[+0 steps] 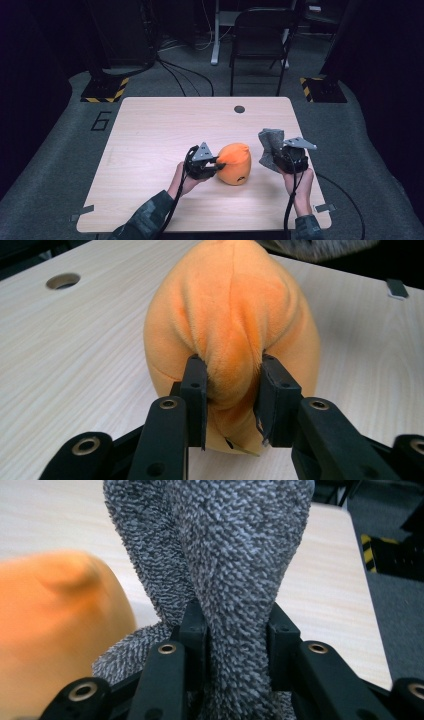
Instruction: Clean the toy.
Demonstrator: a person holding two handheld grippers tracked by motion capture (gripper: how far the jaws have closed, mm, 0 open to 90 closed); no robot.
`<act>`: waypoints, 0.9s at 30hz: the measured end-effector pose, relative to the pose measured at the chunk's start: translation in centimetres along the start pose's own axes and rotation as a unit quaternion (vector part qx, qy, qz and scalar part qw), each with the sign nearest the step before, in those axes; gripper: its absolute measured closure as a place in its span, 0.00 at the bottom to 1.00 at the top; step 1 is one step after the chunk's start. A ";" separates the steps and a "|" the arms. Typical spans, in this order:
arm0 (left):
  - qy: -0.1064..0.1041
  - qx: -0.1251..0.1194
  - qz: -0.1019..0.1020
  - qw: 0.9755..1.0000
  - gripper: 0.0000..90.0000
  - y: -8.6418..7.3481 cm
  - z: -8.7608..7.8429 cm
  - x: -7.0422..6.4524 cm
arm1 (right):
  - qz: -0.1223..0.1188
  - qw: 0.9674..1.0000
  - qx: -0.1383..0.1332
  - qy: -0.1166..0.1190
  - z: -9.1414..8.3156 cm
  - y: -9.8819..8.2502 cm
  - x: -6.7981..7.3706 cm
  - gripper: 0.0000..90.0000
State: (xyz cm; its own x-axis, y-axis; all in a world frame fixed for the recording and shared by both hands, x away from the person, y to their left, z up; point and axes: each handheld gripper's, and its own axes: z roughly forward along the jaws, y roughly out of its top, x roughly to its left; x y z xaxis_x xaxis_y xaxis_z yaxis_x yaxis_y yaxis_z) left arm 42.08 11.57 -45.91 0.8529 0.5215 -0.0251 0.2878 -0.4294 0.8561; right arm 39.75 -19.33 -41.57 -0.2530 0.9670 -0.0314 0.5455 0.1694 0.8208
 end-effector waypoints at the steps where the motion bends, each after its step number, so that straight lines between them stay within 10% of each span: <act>1: 0.000 0.000 0.000 1.000 0.76 0.0 0.0 0.0 | 0.000 1.000 0.000 0.000 0.0 0.0 0.0 0.76; 13: 0.010 -0.002 -0.147 0.989 0.66 -1.5 0.3 4.4 | 0.020 0.997 0.074 -0.005 3.6 -3.0 -1.0 0.73; 19: 0.096 0.011 -0.130 0.987 0.50 -1.6 0.2 5.2 | 0.015 0.997 0.082 -0.004 4.1 -3.3 -0.9 0.69; 27: 0.138 0.007 -0.144 0.980 0.35 -2.3 0.3 6.3 | 0.025 0.995 0.099 -0.014 5.2 -3.8 -0.7 0.54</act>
State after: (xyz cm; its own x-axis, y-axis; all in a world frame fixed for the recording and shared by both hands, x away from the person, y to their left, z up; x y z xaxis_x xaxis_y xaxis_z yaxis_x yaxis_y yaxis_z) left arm 46.91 15.55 -48.17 0.5856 0.8011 -0.1235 0.5069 -0.2430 0.8271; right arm 41.98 -19.62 -47.62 -0.2001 0.9797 -0.0114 0.7049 0.1520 0.6928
